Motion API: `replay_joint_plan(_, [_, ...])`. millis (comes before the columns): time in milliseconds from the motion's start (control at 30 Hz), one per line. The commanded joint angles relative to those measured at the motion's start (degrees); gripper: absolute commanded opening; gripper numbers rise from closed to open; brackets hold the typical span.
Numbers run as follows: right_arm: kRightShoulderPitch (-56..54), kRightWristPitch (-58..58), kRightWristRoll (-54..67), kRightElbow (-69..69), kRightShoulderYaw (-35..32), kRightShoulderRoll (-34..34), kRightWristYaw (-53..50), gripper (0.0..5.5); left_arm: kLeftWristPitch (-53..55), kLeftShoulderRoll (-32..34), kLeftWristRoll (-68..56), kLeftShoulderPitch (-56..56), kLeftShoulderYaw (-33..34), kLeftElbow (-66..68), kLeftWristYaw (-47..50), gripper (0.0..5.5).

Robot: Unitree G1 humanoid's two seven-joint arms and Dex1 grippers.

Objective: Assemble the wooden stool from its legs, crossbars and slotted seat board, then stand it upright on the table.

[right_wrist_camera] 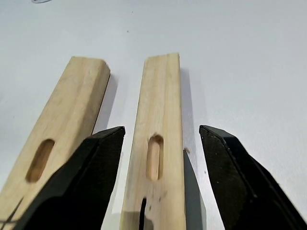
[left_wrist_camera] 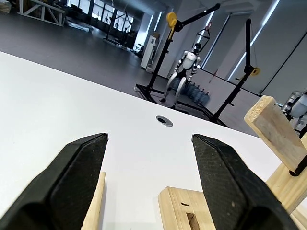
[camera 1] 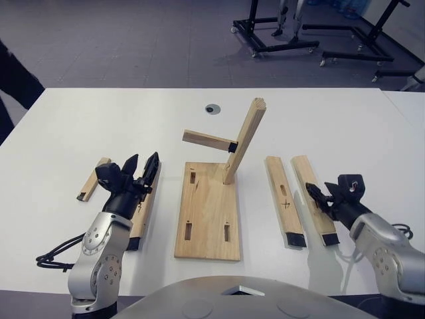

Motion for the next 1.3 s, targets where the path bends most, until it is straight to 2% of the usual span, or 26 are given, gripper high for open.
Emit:
replay_joint_plan(33, [1.62,1.04,-1.49,-1.84,1.99,0.25,-0.45,3.16,0.17,-0.37,0.68,0.64,-1.12,-1.16,1.06,3.2])
replay_joint_plan(200, [2.35,-1.01,-6.75,1.83,6.69,1.88,-2.77,4.11,0.89,0.03,-0.89,-2.18,-0.38,0.25,1.07,3.2])
replay_joint_plan(400, [3.38,-1.08,-10.1,6.19,7.54,1.64,-2.93,4.11,1.73,0.9,-2.67,-3.75,-1.79,0.85,-1.2,3.2])
replay_joint_plan(533, [3.84,4.29,-6.0,7.5,5.78,3.34,-1.38,3.54,1.38,0.85,-2.64,-4.21,-2.09,1.97,-1.69,3.2])
replay_joint_plan(667, [2.31,5.94,-3.67,6.41,5.32,4.55,-1.16,2.71,1.01,1.08,-3.46,-4.51,-1.11,2.69,-2.48,3.2])
replay_joint_plan(1000, [-1.34,7.64,-5.33,6.22,5.92,3.6,-2.24,2.71,1.06,0.96,-4.0,-5.09,-0.95,3.05,-2.85,3.2])
replay_joint_plan(1300, [-5.93,1.31,-4.81,1.25,3.21,3.9,-1.69,4.26,1.14,0.58,-4.17,-3.94,-0.99,1.89,-2.17,3.2])
